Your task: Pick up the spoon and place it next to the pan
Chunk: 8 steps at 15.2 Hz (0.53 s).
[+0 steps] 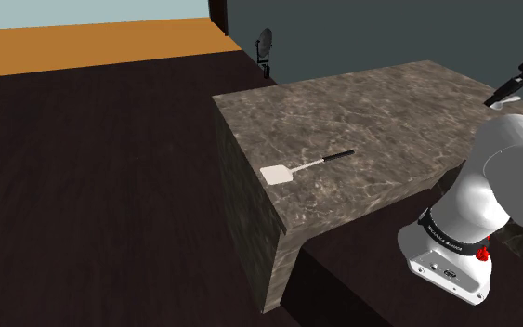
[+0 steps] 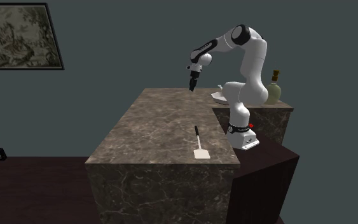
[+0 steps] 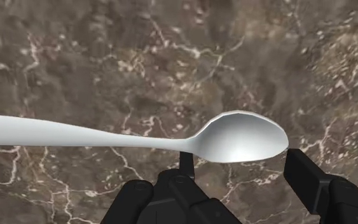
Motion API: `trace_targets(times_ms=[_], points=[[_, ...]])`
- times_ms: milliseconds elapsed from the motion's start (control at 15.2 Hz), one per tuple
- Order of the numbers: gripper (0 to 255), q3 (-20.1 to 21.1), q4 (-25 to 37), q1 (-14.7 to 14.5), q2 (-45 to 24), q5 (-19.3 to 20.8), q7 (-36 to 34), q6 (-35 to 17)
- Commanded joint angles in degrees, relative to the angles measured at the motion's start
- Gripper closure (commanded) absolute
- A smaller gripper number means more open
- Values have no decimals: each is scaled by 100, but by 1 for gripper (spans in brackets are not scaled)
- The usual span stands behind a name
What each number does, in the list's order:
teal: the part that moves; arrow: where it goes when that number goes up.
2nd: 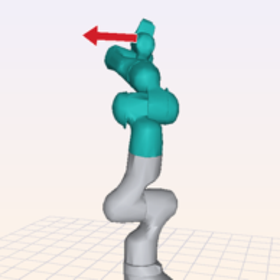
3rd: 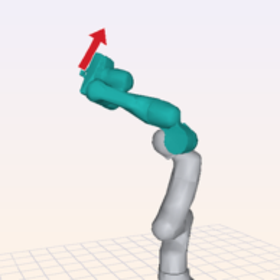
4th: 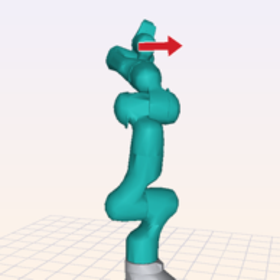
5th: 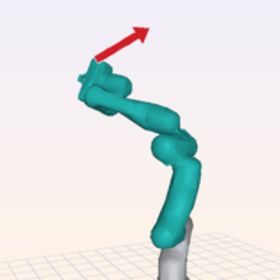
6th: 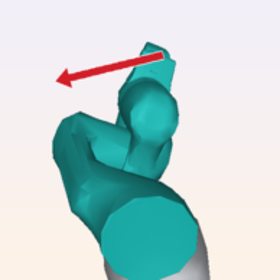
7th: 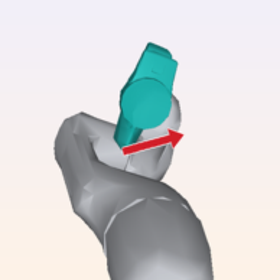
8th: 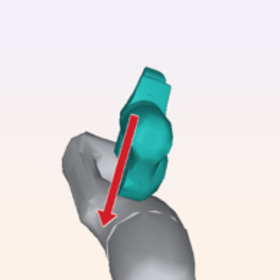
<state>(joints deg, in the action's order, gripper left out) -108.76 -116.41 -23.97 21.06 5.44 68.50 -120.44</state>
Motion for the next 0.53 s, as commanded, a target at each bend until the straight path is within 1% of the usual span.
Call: trace_targets(times_ms=[0, 264, 462], points=[[255, -116, -67, -106, 96, 99, -38, -135], [255, -347, -186, -310, 285, 291, -115, -390], [255, -362, -193, -323, 298, 304, -120, -406]])
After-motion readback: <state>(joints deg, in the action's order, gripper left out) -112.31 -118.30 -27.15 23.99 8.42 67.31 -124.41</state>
